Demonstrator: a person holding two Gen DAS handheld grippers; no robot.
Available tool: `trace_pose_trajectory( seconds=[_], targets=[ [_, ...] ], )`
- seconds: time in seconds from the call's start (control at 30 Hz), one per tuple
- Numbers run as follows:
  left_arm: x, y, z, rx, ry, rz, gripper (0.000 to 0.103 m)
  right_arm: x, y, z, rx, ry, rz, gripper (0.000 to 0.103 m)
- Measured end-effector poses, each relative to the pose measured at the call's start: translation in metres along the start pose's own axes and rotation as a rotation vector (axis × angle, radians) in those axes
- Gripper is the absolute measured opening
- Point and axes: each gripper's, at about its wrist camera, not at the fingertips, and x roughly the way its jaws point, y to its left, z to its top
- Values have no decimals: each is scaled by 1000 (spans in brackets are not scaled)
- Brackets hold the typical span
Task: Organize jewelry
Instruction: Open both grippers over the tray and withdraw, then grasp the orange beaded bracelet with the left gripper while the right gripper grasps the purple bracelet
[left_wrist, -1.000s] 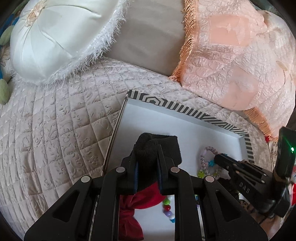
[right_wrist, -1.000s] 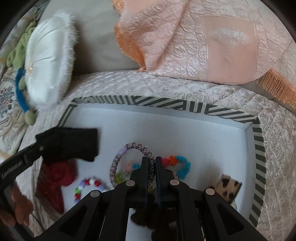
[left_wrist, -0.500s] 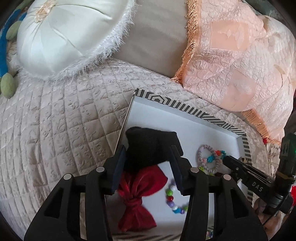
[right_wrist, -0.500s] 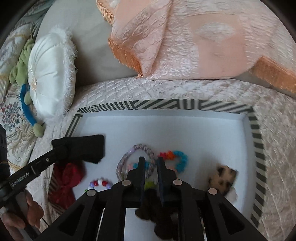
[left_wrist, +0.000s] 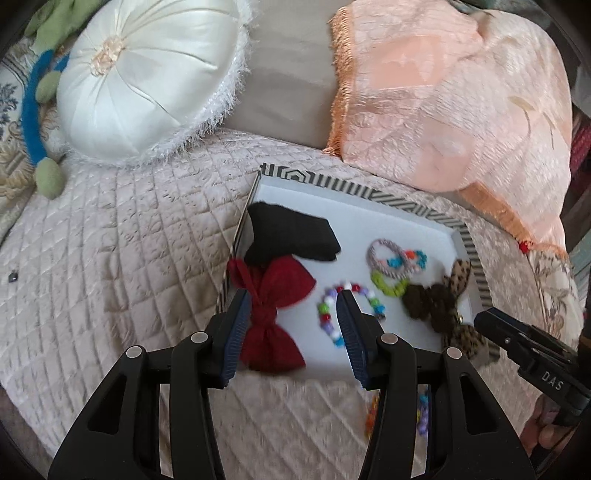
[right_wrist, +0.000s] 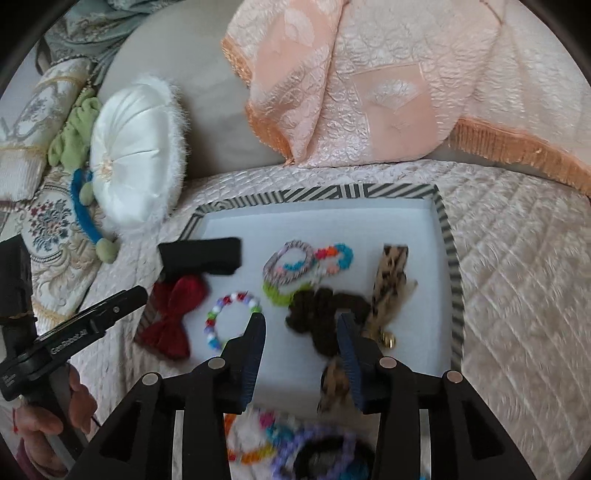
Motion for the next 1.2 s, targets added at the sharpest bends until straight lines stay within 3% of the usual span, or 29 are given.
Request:
trace_pose_trajectory(
  seconds=[0.67, 0.83, 1.2],
  targets=[
    [-72, -45, -87, 111, -59, 38, 48, -91, 11, -108, -27, -86, -97, 39],
    [-77, -43, -106, 67, -20, -1, 48, -105, 3, -127, -14, -92, -118, 39],
    [-72, -31, -128, 21, 45, 1, 48, -116, -18, -155, 36, -71, -123, 39]
  ],
)
